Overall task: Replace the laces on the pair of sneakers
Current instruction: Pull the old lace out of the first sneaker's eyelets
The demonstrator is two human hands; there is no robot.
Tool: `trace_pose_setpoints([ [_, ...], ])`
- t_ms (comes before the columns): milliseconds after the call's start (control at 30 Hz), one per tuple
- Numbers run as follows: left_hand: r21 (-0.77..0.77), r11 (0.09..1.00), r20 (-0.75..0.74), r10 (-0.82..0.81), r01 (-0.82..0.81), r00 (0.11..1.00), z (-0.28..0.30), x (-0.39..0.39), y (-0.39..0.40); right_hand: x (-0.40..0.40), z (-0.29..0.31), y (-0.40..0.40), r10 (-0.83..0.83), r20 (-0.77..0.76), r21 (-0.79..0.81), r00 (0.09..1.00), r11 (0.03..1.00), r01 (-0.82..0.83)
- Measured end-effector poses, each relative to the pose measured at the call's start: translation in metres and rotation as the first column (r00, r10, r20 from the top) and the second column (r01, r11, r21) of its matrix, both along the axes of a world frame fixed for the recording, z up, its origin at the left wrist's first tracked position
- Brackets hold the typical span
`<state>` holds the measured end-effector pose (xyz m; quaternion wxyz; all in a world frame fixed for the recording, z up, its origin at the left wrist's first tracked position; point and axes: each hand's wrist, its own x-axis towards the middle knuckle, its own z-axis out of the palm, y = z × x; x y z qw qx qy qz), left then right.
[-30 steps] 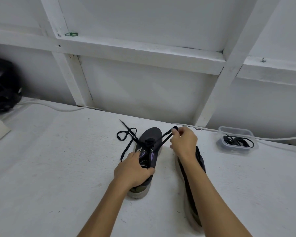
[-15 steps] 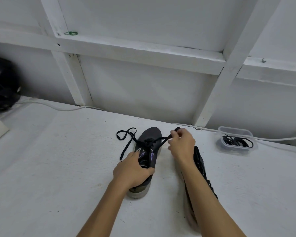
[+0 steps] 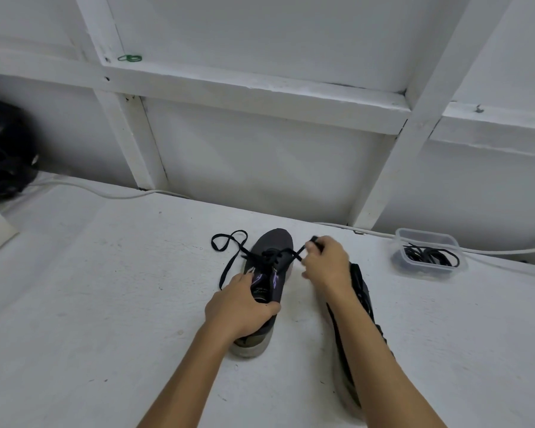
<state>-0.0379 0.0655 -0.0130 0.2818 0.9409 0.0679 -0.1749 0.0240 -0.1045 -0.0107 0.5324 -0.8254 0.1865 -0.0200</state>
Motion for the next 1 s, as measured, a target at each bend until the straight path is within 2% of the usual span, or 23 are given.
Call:
trace_pose_setpoints([
  [67,-0.01,1.0,0.002,0.004,-0.004,1.0,0.0,-0.001,0.0,0.003,0.005,-0.009,-0.111,0.021,0.039,0.994,0.993,0.11],
  [100,-0.013,1.0,0.005,0.004,-0.004,1.0,0.001,-0.001,-0.001,0.002,0.007,-0.011,-0.082,-0.025,0.003,0.996,0.997,0.082],
  [167,-0.014,1.0,0.003,0.006,-0.006,1.0,0.001,0.0,-0.001,-0.005,0.007,-0.007,0.062,-0.204,-0.06,0.977,0.995,-0.076],
  [233,-0.007,1.0,0.0,0.005,-0.005,1.0,0.002,0.0,-0.001,-0.014,0.002,0.004,0.224,-0.307,0.002,0.925,0.972,-0.234],
  [300,-0.005,1.0,-0.002,-0.002,0.002,1.0,0.002,0.0,-0.001,-0.02,-0.004,0.017,0.315,-0.254,0.054,0.915,0.949,-0.312],
  [400,-0.013,1.0,-0.003,-0.009,0.009,1.0,0.002,0.0,0.0,-0.017,-0.009,0.025,0.34,-0.151,-0.044,0.928,0.936,-0.35],
  [467,-0.002,1.0,-0.001,-0.009,0.009,1.0,0.002,0.0,0.0,-0.012,-0.012,0.021,0.271,-0.116,-0.037,0.955,0.96,-0.277],
  [533,0.006,1.0,-0.005,-0.009,0.009,1.0,0.003,-0.001,0.0,-0.006,-0.011,0.012,0.089,-0.032,0.041,0.996,0.995,-0.088],
  [600,-0.001,1.0,-0.011,-0.008,0.008,1.0,0.002,-0.001,0.0,-0.002,-0.005,0.0,-0.106,0.031,0.156,0.994,0.983,0.099],
  [667,-0.014,1.0,-0.01,-0.007,0.007,1.0,0.002,-0.001,0.001,0.0,0.003,-0.009,-0.159,0.011,0.204,0.987,0.967,0.153],
  [767,-0.006,1.0,-0.012,-0.009,0.009,1.0,0.003,0.0,0.001,-0.007,0.009,-0.006,0.076,-0.164,0.161,0.984,0.986,-0.049],
  [867,-0.053,0.998,-0.012,-0.04,0.04,0.999,0.002,-0.001,0.005,-0.019,0.01,0.003,0.337,-0.291,0.212,0.895,0.935,-0.283],
  [933,-0.189,0.981,0.022,-0.049,0.052,0.999,0.003,0.002,0.01,-0.024,0.007,0.006,0.391,-0.27,0.231,0.88,0.913,-0.335],
  [1000,-0.305,0.952,0.078,0.007,0.017,0.997,0.004,0.007,0.014,-0.026,0.004,0.008,0.371,-0.226,0.191,0.901,0.924,-0.332],
])
